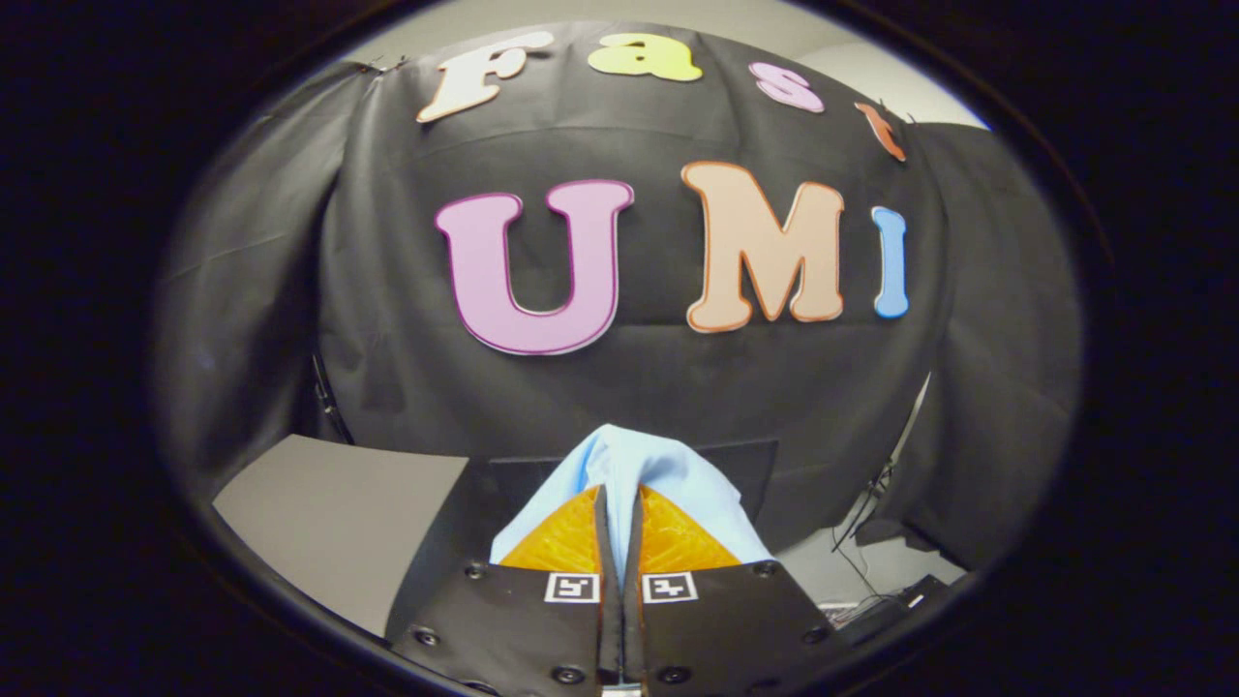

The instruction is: Put the clothes into the washing machine and then close the washing machine lid.

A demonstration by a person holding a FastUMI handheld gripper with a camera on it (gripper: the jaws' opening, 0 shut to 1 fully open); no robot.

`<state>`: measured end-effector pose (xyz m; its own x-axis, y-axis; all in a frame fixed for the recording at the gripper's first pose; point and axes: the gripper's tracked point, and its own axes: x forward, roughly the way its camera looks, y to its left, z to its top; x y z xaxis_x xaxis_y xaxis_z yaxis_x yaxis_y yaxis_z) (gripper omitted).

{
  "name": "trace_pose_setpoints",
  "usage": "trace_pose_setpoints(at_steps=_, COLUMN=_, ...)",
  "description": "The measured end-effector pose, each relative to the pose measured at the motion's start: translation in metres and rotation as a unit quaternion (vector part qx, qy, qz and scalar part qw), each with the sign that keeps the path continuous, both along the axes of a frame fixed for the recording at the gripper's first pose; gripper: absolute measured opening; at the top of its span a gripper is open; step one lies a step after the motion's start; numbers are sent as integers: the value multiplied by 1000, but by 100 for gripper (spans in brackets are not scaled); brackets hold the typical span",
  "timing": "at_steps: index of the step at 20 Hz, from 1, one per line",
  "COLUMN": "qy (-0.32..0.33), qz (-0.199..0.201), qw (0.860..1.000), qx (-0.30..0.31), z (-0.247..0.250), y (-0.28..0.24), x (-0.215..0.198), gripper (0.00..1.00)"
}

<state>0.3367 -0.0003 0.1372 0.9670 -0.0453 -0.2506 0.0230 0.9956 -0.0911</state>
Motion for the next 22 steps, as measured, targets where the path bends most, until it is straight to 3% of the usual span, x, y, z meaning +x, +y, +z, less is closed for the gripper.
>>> trace_pose_setpoints(at_steps=5, qy=33, qz=-13, qw=999, qx=2, z=-65, y=-20, x=18, gripper=2)
trace_pose_setpoints(at_steps=9, qy=57, qz=-24, qw=998, qx=-34, z=-109, y=-39, x=24, gripper=2)
trace_pose_setpoints(at_steps=11, qy=74, qz=-41, qw=996, qx=-34, z=-129, y=-52, x=25, gripper=6)
trace_pose_setpoints(at_steps=16, qy=78, qz=-40, qw=996, qx=-28, z=-150, y=-61, x=32, gripper=9)
trace_pose_setpoints(at_steps=19, qy=59, qz=-39, qw=997, qx=-15, z=-143, y=-58, x=33, gripper=39)
trace_pose_setpoints(at_steps=22, qy=29, qz=-37, qw=998, qx=-41, z=-122, y=-56, x=35, gripper=70)
